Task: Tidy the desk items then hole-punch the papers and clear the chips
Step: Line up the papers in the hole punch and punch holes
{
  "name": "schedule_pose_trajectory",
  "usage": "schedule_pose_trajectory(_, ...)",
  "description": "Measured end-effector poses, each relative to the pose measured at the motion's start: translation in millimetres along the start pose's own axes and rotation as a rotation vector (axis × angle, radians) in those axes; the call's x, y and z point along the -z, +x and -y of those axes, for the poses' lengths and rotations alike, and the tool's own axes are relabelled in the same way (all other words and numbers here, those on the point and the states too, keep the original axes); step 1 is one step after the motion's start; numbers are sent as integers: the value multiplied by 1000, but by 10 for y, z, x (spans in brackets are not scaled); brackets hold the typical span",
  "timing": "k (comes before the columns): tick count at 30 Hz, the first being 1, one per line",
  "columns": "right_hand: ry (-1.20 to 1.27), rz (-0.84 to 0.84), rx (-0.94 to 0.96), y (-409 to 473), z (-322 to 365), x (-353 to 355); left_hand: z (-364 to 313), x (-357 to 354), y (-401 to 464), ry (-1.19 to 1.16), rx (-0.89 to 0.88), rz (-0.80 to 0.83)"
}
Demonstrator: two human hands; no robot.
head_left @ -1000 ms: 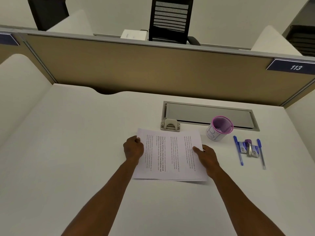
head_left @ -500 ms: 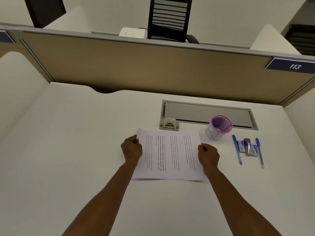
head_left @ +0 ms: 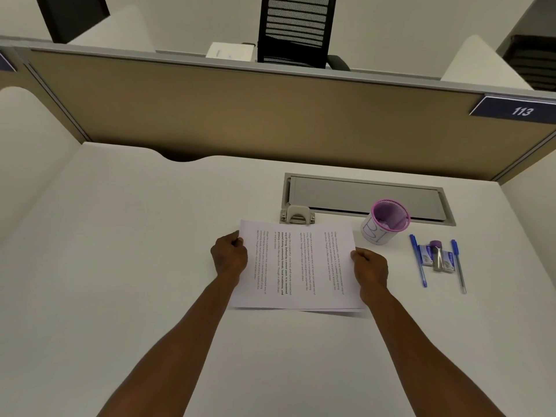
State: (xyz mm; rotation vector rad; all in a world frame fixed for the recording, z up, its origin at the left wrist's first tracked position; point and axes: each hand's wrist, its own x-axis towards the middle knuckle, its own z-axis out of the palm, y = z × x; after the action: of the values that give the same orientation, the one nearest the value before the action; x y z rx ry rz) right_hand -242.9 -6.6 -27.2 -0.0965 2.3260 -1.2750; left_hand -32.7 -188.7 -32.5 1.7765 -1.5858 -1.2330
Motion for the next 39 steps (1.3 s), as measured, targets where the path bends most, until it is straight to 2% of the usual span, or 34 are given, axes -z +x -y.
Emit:
schedule_pose_trajectory(15, -11, -8, -10, 19, 23, -3, -132, -21, 98, 37, -35, 62)
schedule_pose_trajectory(22, -57, -4, 10, 11, -17, -21, -127, -2, 78, 55, -47, 33)
schedule_pose_trajectory(28, -45, -33, 14, 50, 61, -56, -150, 4, 59, 51, -37, -5)
schedule_pose_trajectory(39, -123, -130, 38, 180, 183, -138, -166, 20, 89, 70, -65, 30)
